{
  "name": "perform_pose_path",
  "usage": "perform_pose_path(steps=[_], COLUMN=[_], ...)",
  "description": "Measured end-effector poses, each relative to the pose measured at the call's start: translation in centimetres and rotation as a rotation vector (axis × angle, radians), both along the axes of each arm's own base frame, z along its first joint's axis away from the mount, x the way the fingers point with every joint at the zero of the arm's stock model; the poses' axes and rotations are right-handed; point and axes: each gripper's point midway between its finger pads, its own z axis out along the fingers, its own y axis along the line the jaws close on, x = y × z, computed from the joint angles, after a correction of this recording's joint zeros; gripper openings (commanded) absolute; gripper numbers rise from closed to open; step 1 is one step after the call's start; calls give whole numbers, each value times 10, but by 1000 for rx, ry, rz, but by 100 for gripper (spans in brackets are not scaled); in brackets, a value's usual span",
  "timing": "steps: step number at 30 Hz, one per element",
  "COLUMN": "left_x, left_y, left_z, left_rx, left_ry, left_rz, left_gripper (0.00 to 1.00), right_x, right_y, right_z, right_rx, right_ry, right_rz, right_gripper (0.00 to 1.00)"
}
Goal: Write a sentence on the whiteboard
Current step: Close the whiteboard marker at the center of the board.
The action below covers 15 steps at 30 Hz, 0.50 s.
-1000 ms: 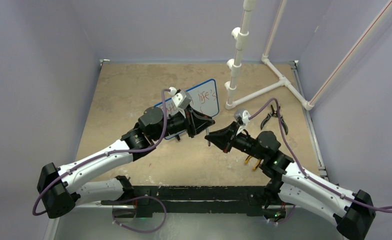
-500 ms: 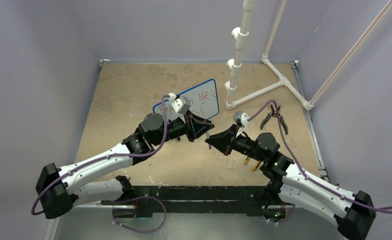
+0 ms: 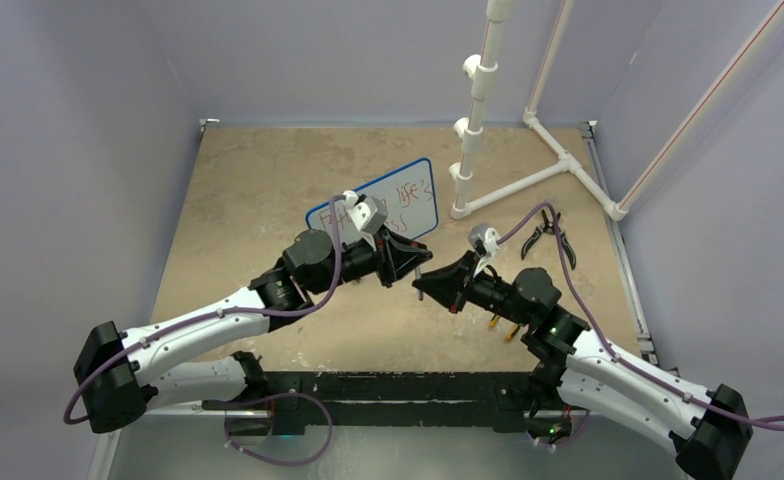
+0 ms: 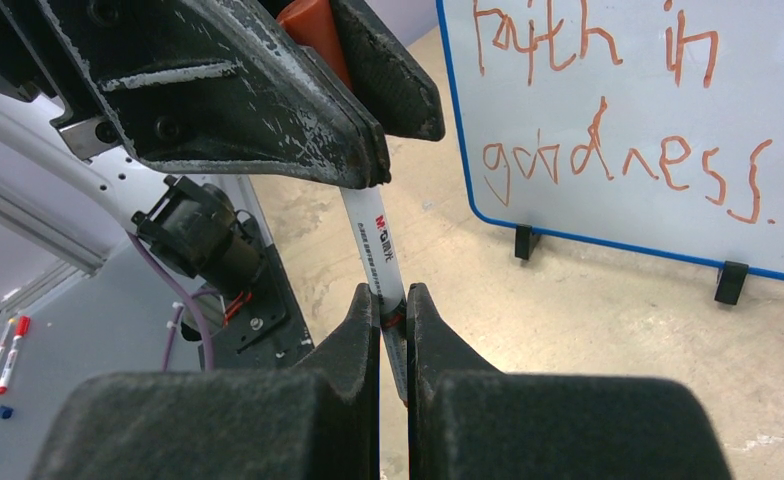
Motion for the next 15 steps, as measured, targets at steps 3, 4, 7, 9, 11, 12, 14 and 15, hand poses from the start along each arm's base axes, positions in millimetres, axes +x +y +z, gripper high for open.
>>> perform_pose_path(steps=[3,4,7,9,11,12,14,15], left_x=[0,0,0,-1,-1,-1,-1,-1], left_y=[-4,-5,-6,-6,-6,-5,-3,-2], left_z=[-2,-4,-6,-7,-8,-7,-7,-7], left_rx=[2,7,15,19,23,24,27,29], left_ry=[-2,-3,-7,-12,-12,-13,-12,-10], left_rz=[4,7,11,12,15,17,23,26], left_gripper=[0,0,0,0,0,0,0,0], right_x=[0,0,0,0,0,0,0,0], right_y=[0,0,0,-1,-1,-1,0,0], right_z=[-1,-2,-4,-5,-6,-6,-5,-5], right_rx=[2,1,-1,-1,-1,-1,0,0], right_ry=[7,10,17,20,20,20,19,19], right_rz=[-3,-3,-5,-5,-6,-7,-6,-5], right_gripper=[0,0,0,0,0,0,0,0])
